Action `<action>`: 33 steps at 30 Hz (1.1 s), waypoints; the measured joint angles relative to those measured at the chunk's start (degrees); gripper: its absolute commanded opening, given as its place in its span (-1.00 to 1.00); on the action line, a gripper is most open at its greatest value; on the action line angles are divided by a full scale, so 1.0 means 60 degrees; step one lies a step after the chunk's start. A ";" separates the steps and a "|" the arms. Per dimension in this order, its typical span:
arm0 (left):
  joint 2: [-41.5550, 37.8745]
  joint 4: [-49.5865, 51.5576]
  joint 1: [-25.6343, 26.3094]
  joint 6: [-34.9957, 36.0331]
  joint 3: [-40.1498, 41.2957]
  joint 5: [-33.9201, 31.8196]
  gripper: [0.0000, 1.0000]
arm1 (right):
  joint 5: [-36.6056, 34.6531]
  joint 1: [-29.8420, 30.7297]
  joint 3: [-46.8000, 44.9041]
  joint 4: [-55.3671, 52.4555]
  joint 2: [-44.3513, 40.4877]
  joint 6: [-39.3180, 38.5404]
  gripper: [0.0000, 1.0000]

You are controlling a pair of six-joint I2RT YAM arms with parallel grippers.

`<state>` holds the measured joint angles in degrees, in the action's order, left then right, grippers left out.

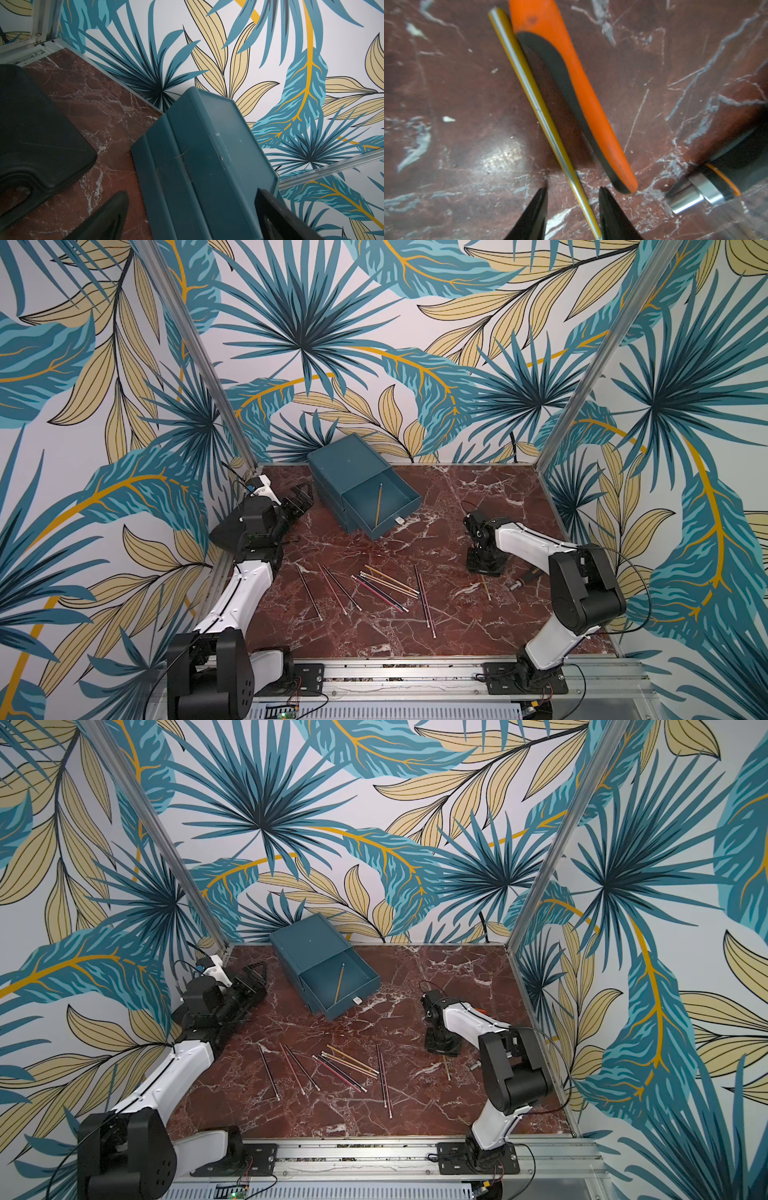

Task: Please place the pencils in the drawer according to their color
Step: Pick up the pencil from the center of the board.

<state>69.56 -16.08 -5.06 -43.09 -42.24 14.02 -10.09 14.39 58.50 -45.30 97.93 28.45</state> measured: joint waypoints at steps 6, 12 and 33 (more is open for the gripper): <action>0.0066 -0.0029 0.0000 -0.0007 0.0000 0.0033 1.00 | 0.0280 -0.0193 -0.0120 0.0178 0.0025 -0.0084 -0.22; 0.0087 -0.0087 0.0000 -0.0011 0.0000 0.0040 1.00 | 0.0648 -0.0386 -0.0149 0.0284 0.0018 -0.0222 -0.31; 0.0087 -0.0142 -0.0004 -0.0073 0.0000 0.0069 1.00 | 0.1523 -0.0994 0.0004 0.0164 0.0168 -0.0379 -0.65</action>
<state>70.08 -16.93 -5.08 -43.53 -42.24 14.44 -0.95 8.43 58.52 -44.31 98.94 26.17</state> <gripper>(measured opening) 0.999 0.193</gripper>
